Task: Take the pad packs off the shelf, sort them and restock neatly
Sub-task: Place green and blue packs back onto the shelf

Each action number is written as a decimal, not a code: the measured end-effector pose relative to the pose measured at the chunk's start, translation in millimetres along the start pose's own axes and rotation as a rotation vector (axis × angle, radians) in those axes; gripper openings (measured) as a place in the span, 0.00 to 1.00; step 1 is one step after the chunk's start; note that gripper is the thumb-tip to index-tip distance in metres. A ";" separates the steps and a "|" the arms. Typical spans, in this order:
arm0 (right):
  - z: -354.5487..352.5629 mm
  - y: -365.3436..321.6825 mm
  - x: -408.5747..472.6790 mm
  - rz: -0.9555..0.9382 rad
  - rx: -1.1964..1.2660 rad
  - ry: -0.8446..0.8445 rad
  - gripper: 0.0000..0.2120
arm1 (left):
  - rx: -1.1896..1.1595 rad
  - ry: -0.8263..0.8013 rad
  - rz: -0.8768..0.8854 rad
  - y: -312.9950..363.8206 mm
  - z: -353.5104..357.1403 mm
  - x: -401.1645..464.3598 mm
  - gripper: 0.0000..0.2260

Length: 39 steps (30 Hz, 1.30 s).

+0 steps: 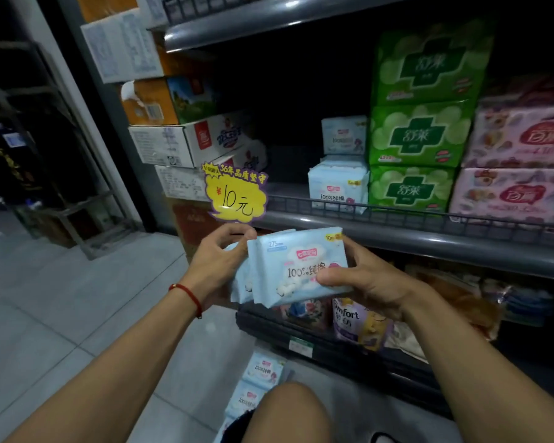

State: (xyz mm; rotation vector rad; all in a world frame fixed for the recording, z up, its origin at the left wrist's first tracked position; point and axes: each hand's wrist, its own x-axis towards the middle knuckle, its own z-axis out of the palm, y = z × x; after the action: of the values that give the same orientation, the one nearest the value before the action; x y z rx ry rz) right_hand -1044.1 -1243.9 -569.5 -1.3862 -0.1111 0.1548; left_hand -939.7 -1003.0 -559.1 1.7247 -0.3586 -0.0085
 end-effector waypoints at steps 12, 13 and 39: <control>-29.4 -19.3 11.4 -0.333 -0.022 0.348 0.39 | -0.377 -0.092 0.001 63.1 63.7 41.9 0.30; -30.0 -25.4 12.4 -0.369 -0.056 0.377 0.39 | -0.377 -0.135 0.051 67.3 68.1 40.9 0.28; -46.8 -67.1 101.5 -0.346 -0.911 1.053 0.26 | -0.292 -0.423 0.114 60.1 120.8 198.7 0.35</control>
State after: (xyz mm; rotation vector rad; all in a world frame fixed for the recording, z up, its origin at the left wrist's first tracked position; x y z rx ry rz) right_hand -933.3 -1283.3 -513.2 -2.1448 0.5181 -1.0296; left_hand -789.6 -1175.5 -485.6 1.4033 -0.7306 -0.3311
